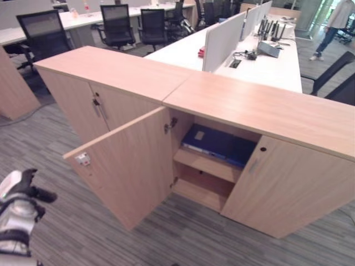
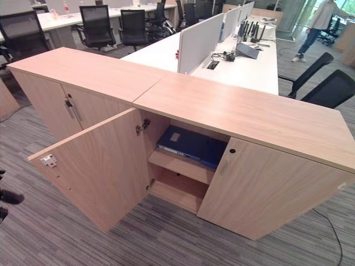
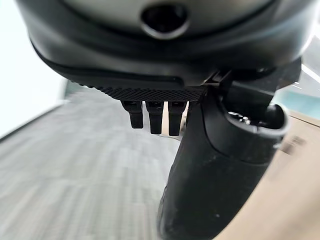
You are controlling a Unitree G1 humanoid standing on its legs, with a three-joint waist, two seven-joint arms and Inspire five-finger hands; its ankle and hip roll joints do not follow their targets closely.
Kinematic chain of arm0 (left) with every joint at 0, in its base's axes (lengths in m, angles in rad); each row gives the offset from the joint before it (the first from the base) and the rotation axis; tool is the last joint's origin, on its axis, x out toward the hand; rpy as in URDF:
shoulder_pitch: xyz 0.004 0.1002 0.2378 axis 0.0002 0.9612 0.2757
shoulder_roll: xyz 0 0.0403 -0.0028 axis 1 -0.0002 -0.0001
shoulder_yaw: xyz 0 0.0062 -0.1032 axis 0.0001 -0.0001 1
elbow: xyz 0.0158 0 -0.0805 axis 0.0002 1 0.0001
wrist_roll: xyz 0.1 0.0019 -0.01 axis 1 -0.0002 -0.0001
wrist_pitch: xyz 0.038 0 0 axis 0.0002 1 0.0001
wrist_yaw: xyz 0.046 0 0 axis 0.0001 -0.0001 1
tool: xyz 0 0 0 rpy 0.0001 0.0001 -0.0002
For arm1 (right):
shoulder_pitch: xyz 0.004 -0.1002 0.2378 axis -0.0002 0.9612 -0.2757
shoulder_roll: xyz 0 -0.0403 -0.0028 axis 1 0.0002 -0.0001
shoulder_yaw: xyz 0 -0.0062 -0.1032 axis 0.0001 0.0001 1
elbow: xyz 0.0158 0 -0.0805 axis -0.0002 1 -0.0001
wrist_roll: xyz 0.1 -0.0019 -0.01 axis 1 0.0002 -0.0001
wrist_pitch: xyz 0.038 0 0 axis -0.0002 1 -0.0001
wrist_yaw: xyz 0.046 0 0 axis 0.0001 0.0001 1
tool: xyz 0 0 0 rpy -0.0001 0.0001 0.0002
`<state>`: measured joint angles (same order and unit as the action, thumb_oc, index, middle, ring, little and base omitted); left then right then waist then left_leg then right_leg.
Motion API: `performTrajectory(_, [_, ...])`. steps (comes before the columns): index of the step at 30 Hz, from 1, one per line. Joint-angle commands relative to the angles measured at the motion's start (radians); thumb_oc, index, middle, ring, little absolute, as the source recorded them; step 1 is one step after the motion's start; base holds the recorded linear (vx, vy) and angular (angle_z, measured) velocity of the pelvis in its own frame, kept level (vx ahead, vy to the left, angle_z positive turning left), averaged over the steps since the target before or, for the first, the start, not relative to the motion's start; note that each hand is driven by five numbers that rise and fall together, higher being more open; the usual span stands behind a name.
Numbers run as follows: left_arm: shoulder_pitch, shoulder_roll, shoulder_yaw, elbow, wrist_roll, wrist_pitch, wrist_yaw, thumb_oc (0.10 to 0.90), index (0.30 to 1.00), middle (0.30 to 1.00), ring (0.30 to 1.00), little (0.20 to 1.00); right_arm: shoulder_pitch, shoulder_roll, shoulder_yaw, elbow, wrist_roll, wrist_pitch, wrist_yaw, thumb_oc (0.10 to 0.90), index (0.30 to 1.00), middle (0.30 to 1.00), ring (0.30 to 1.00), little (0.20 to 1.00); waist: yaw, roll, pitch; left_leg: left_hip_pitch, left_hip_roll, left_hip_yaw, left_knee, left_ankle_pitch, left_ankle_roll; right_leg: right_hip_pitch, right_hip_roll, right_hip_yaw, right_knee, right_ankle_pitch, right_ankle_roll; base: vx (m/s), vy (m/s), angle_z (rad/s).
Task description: Put the empty folder in the office cabinet
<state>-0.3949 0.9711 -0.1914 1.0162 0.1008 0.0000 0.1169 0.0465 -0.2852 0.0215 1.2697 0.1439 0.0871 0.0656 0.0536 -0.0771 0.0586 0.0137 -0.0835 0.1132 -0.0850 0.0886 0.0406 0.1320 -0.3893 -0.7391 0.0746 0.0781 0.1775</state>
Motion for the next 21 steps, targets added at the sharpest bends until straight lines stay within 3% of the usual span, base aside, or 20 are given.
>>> performTrajectory(1, [-0.164,0.089,0.002,-0.027,0.035,-0.057,0.018,0.8,0.9,0.9,0.9,0.9,-0.016,-0.093,-0.006,0.081,0.015,-0.014,0.009,0.8,0.9,0.9,0.9,0.9,0.013,0.083,-0.024,0.047,-0.002,0.035,-0.002,-0.18,-0.023,-0.041,-0.02,0.008,-0.006,0.068,0.075,-0.01,0.009,-0.09])
performTrajectory(9, [-0.248,0.058,-0.069,-0.149,0.028,-0.077,0.019,0.8,0.9,0.9,0.9,0.9,-0.013,-0.111,-0.028,0.112,0.025,-0.017,0.012,0.8,0.9,0.9,0.9,0.9,0.004,0.08,-0.025,0.056,-0.005,0.05,-0.002,-0.188,-0.02,-0.044,-0.023,0.013,-0.015,0.072,0.079,0.0,0.004,-0.04])
performTrajectory(21, [-0.185,-0.031,-0.062,-0.366,0.03,-0.106,0.013,0.8,0.9,0.9,0.9,0.9,-0.008,-0.094,-0.033,0.103,0.045,-0.034,-0.001,0.8,0.9,0.9,0.9,0.9,0.0,0.071,-0.022,0.07,-0.008,0.055,-0.002,-0.195,-0.014,-0.038,-0.025,0.015,-0.018,0.071,0.08,0.0,-0.001,0.0])
